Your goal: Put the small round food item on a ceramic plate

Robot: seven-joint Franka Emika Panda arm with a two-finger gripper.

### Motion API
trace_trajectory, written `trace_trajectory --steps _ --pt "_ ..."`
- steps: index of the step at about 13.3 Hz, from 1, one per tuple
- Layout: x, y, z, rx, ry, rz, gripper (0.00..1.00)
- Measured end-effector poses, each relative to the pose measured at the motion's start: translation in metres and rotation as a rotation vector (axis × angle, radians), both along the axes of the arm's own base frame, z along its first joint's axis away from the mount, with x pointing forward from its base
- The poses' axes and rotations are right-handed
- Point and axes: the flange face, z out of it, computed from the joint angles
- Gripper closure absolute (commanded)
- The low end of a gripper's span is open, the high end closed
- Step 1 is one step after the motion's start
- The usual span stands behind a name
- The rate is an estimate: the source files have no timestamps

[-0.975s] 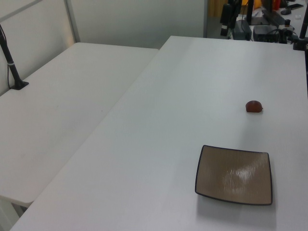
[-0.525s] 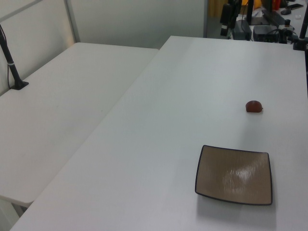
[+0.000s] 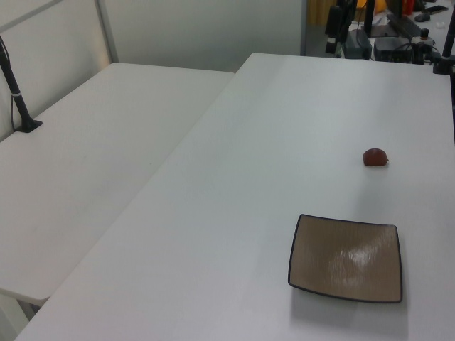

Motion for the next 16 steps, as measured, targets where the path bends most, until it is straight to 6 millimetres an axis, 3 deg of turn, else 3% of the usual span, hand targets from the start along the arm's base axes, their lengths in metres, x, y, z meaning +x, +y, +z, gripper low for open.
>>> trace_trajectory --steps 11,16 --pt "-0.0023 0.0021 0.0036 0.0 -0.007 0.012 0.0" --pt "-0.0024 0.0027 0.0008 -0.011 -0.006 0.099 0.0"
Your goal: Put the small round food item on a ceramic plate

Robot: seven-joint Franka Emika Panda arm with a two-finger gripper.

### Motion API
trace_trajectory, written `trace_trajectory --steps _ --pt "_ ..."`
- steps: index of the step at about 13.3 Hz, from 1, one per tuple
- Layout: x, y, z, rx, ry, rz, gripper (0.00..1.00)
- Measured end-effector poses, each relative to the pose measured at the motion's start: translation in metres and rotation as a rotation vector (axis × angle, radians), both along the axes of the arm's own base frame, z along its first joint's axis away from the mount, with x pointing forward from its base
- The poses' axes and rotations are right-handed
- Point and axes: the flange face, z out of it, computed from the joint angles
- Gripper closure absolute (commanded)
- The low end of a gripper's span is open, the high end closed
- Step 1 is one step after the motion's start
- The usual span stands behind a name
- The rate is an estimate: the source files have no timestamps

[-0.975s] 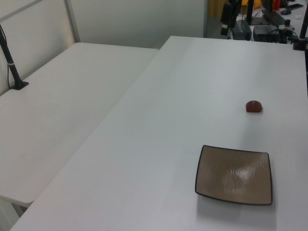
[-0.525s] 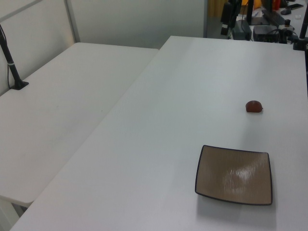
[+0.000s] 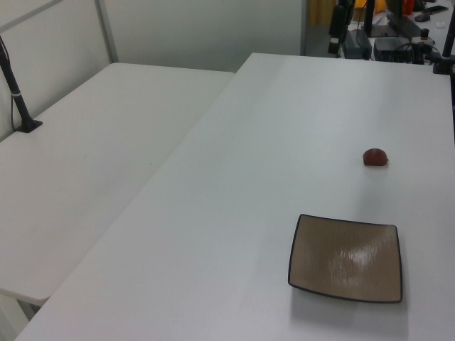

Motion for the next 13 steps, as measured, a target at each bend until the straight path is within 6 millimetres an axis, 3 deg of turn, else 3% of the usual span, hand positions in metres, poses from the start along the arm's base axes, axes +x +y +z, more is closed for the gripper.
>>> trace_trajectory --steps 13 --pt "-0.0019 -0.0003 -0.0064 -0.01 0.034 0.069 0.0"
